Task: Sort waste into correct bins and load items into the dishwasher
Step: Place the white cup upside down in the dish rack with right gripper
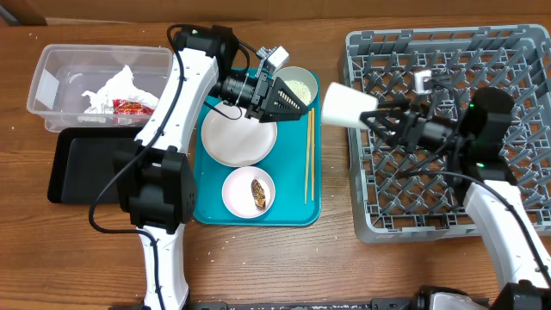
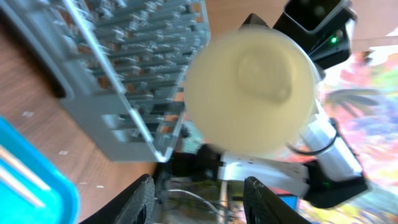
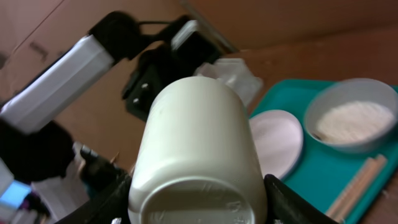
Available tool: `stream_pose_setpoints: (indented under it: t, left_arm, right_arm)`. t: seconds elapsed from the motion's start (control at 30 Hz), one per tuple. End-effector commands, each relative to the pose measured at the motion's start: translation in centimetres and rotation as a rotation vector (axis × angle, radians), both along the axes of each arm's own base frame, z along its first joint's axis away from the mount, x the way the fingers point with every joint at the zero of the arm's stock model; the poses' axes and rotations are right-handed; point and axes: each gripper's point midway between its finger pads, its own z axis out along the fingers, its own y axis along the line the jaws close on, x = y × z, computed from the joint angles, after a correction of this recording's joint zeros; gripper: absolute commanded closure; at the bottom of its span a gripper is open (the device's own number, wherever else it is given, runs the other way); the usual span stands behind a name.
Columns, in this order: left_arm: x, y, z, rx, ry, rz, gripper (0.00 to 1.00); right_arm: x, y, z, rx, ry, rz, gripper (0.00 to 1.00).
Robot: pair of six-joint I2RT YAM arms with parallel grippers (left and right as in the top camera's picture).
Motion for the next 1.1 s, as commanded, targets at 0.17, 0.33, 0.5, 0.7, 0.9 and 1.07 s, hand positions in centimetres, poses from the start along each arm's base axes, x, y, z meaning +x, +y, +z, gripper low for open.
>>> stream_pose_setpoints:
  t: [0.17,0.33,0.5,0.7,0.9,1.07]
  left_arm:
    - [4.8,4.5,-4.6,0.328,-0.039,0.170,0.49]
    - [7.6,8.2,-7.8,0.593,-0.063,0.312,0.49]
    - [8.5,11.5,-9.9,0.819,-0.095,0.378,0.48]
    - [8.5,14.0,-11.0,0.974,-0.100,0.411,0.46]
    - [8.5,14.7,-11.2,1.015,-0.103,0.418,0.46]
    - [8.5,14.7,-11.2,1.014,-0.103,0.418,0.45]
  right_arm:
    - [0.7,-5.3,-1.1,-0.164,0.143,-0.360,0.67]
    - [-2.1,-8.2,-1.6,-0.399,0.297,-0.590,0.66]
    - [-5.6,-9.8,-2.0,-0.629,0.427,-0.707,0.66]
    - [-8.8,-9.0,-6.1,-0.829,0.616,-0.688,0.62]
    - [-10.2,-8.5,-10.2,-0.971,0.803,-0.611,0.61]
    - [-9.9,-8.5,-11.8,-1.005,0.860,-0.586,0.60]
